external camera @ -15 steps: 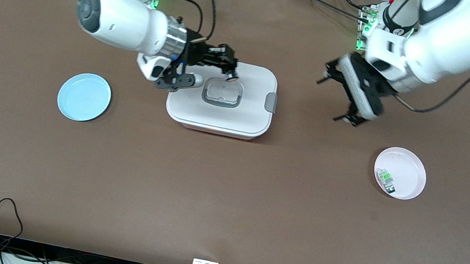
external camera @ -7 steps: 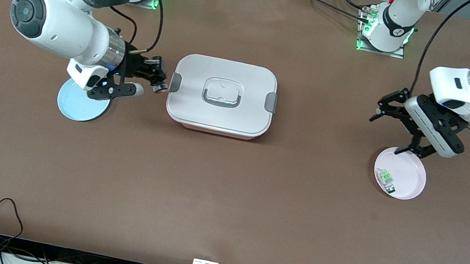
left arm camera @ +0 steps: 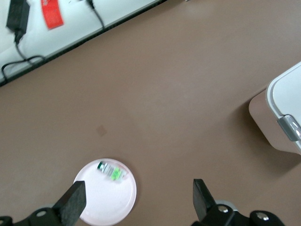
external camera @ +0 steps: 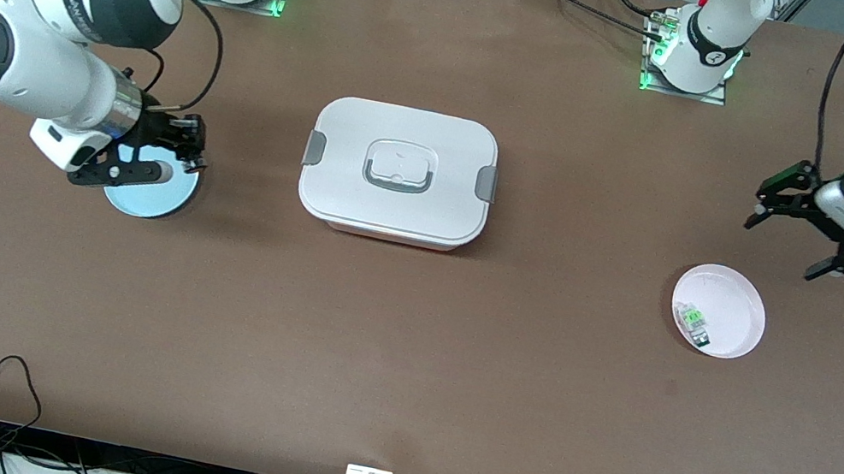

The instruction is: Transfer orange switch to right arm and place

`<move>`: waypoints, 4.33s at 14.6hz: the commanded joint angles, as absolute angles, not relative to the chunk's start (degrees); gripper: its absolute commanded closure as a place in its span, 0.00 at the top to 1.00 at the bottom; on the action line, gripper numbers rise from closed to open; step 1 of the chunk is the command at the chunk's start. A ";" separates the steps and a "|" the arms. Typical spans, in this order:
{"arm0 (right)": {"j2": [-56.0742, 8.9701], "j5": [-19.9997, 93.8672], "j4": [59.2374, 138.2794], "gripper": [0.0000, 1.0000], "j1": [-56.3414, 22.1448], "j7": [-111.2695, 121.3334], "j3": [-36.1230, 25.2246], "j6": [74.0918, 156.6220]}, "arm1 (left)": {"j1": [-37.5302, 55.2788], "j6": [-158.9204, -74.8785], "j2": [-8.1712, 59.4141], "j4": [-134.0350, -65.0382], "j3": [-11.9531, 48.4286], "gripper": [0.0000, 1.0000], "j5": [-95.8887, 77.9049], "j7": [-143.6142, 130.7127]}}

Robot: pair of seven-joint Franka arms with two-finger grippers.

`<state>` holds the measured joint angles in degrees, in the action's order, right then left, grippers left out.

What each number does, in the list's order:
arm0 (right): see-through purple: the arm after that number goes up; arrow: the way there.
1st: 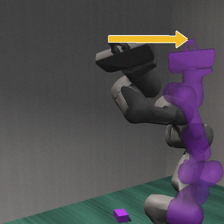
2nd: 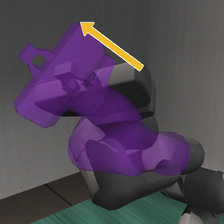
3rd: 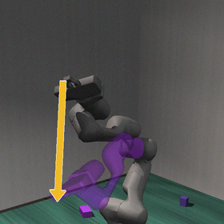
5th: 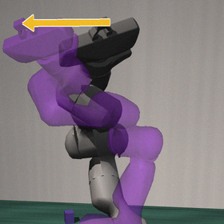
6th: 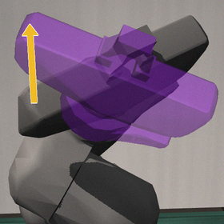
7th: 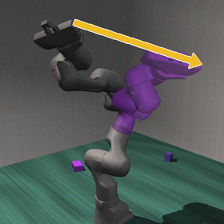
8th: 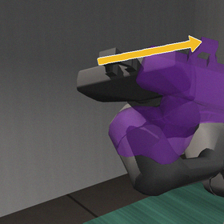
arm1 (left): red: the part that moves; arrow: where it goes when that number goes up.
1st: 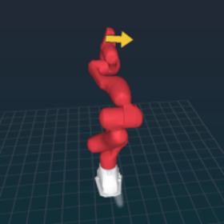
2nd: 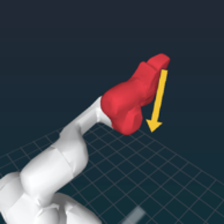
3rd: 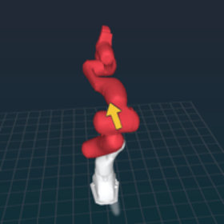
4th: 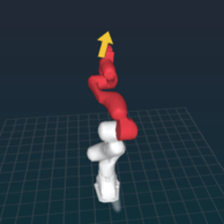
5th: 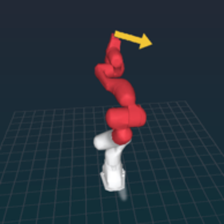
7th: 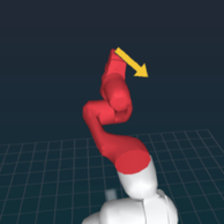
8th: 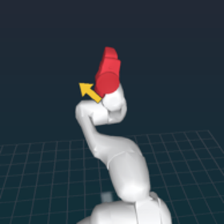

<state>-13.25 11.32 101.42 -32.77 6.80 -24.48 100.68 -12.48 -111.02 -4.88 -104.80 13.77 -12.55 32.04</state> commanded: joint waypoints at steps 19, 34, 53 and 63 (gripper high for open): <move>-21.00 9.32 126.12 0.04 -25.84 20.48 -25.66 140.79 | -9.05 -92.02 -10.28 -100.63 7.12 1.00 2.63 8.88; -19.78 9.84 124.11 0.99 -25.14 19.69 -25.66 137.92 | -9.14 -92.02 -10.46 -101.78 6.77 1.00 2.20 8.26; -3.09 -0.52 102.92 0.99 -3.01 8.01 -2.66 95.73 | -9.23 -91.93 -10.81 -102.13 6.50 1.00 0.26 8.35; 3.18 -1.93 97.23 1.00 2.20 4.57 2.81 88.07 | -9.23 -91.93 -10.81 -102.22 5.54 1.00 -0.18 8.44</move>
